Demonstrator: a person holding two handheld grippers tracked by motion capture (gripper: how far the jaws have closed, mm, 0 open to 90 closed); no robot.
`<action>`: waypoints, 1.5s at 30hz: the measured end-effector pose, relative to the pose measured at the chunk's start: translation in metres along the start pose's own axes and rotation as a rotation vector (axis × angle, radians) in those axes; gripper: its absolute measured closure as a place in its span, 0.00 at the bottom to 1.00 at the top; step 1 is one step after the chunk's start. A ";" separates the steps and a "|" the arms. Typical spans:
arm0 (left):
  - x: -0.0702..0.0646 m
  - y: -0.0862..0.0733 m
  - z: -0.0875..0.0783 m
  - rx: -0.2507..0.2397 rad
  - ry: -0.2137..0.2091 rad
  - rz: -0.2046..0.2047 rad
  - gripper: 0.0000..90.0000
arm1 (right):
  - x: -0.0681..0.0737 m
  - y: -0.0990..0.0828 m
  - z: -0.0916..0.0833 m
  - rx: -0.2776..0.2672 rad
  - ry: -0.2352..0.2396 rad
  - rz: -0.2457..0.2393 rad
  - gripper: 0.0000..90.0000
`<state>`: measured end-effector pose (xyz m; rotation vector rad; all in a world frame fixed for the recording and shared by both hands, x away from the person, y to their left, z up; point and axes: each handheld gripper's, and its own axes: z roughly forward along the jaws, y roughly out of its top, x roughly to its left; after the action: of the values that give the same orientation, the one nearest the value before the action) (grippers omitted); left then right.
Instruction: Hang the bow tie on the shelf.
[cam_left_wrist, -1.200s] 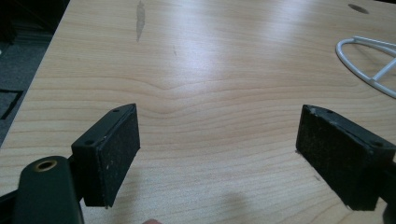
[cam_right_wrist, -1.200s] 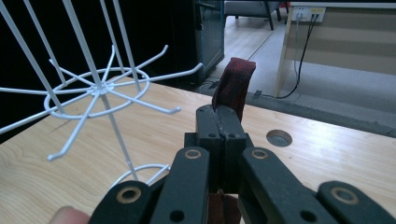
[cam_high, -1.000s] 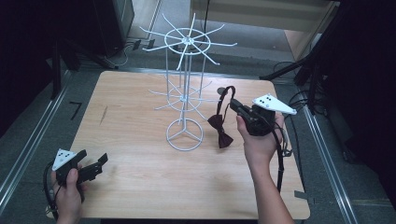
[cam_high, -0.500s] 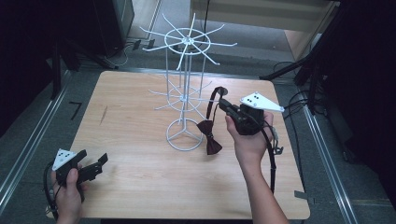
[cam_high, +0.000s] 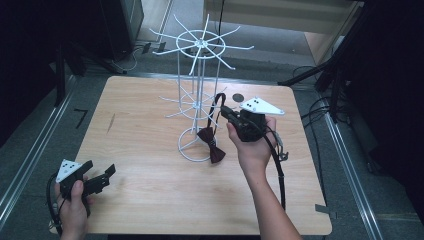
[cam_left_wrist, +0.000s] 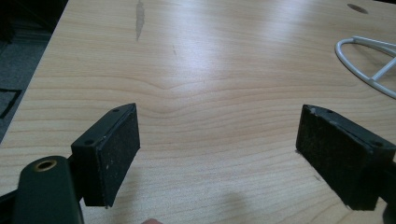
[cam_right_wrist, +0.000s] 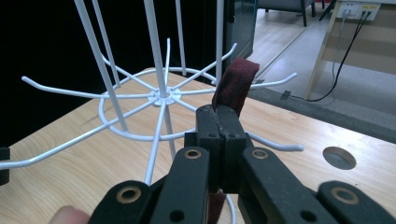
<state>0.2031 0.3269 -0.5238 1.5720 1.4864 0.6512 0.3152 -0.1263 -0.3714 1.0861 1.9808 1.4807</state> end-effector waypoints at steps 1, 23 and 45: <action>0.000 0.000 0.000 0.001 0.000 0.000 0.16 | 0.000 -0.001 0.002 0.003 0.001 0.000 1.00; 0.000 0.000 0.000 -0.001 -0.001 0.002 0.16 | -0.012 -0.025 0.013 0.106 0.046 0.016 0.91; 0.000 0.000 0.000 0.000 0.001 0.004 0.16 | -0.038 -0.057 -0.013 0.126 -0.055 0.024 0.38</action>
<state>0.2029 0.3266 -0.5236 1.5755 1.4842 0.6547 0.3098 -0.1716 -0.4249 1.1929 2.0526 1.3388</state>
